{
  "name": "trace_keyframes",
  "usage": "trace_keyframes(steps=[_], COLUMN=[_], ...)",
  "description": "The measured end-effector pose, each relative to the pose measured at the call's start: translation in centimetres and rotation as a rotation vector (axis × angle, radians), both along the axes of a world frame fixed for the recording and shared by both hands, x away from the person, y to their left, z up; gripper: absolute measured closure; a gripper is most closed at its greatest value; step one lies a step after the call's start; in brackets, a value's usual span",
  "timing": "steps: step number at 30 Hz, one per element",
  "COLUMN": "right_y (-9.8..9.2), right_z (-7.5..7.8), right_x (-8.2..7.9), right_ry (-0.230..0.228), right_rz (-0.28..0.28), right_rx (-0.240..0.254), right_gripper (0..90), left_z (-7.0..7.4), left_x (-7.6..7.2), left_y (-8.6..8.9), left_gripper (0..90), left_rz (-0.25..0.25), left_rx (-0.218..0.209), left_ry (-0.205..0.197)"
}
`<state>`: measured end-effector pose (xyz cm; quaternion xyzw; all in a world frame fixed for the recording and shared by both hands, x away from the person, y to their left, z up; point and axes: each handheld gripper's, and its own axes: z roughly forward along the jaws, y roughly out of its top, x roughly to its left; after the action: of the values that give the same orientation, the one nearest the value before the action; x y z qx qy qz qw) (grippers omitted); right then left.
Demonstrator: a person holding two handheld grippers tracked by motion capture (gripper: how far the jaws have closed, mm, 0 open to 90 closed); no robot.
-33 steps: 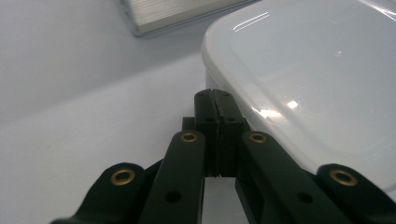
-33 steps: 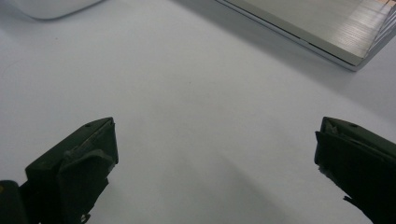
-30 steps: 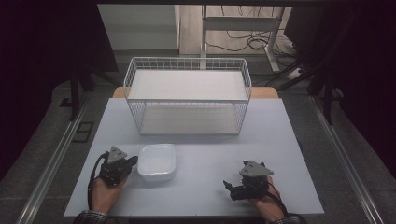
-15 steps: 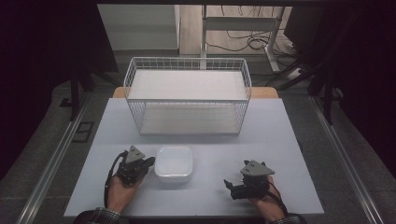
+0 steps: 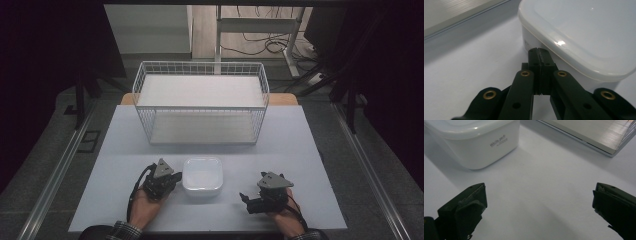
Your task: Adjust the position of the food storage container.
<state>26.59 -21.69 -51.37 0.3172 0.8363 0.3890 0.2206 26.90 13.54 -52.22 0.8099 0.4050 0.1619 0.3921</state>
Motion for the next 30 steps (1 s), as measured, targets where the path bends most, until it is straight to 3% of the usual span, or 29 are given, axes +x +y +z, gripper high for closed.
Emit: trace_keyframes(steps=[7,10,14,19,23,26,28,30], right_y=[0.0,0.0,0.0,-0.2,-0.2,-0.3,-0.3,-0.3], right_z=[0.0,0.0,0.0,0.3,0.5,0.6,0.6,0.6], right_x=[0.0,0.0,0.0,0.0,-0.1,-0.1,-0.1,-0.1], right_ry=[0.003,0.004,0.006,0.004,0.009,0.014,0.017,0.015], right_rz=[0.002,0.001,-0.003,-0.003,0.000,0.001,0.000,-0.002], right_rx=[-0.004,-0.002,0.009,0.060,0.107,0.127,0.130,0.123], right_gripper=[0.0,0.0,0.0,0.0,0.0,0.0,0.0,0.0], left_z=[-0.4,-0.3,0.1,0.6,0.8,0.8,0.8,0.7], left_x=[0.3,0.3,0.2,-0.1,-0.6,-1.2,-1.4,-1.7], left_y=[-1.0,-0.8,-0.1,1.0,1.4,2.2,2.3,2.5], left_gripper=[89.8,89.4,82.2,52.1,35.7,21.5,7.7,5.1], left_rz=[-0.020,-0.019,0.004,0.005,0.009,-0.009,-0.009,-0.006], left_rx=[-0.030,-0.038,-0.050,-0.090,-0.101,-0.133,-0.133,-0.109], left_ry=[0.014,0.014,-0.003,-0.015,-0.025,-0.019,-0.018,-0.017])
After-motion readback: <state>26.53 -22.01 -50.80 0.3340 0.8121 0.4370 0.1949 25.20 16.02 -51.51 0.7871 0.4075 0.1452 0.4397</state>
